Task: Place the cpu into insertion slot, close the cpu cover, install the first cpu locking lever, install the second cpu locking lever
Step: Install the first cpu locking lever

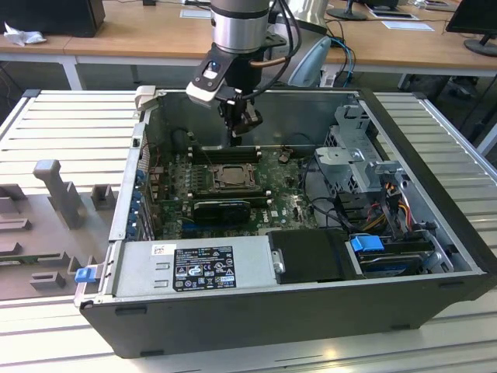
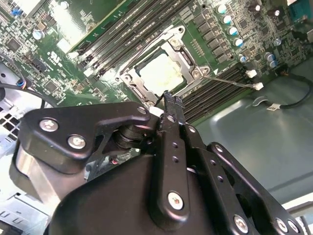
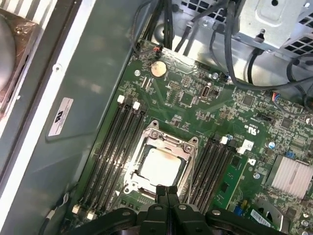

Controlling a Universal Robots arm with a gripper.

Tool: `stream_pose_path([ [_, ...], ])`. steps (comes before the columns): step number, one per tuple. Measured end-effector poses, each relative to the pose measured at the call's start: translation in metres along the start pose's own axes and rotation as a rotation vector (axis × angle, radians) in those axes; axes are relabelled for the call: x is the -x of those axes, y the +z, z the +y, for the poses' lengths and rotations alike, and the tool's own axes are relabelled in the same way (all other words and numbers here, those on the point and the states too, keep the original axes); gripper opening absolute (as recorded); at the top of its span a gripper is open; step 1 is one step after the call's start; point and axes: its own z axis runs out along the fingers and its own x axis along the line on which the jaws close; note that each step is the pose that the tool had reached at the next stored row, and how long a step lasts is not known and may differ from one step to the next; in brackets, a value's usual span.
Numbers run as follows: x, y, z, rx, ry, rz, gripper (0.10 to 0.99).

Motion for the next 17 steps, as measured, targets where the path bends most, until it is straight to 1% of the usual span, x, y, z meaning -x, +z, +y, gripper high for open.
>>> stream_pose_path([
  [1,0.0000,0.0000,0.0000,0.000,-0.024,0.0003,0.106],
  [4,0.0000,0.0000,0.0000,0.000,-0.043,0.0005,0.106],
  [11,0.0000,0.0000,0.0000,-0.001,-0.117,0.0014,0.106],
  [13,0.0000,0.0000,0.0000,-0.001,-0.147,0.0017,0.106],
  [16,0.0000,0.0000,0.0000,-0.001,-0.173,0.0021,0.106],
  [17,0.0000,0.0000,0.0000,-0.001,-0.192,0.0023,0.106],
])
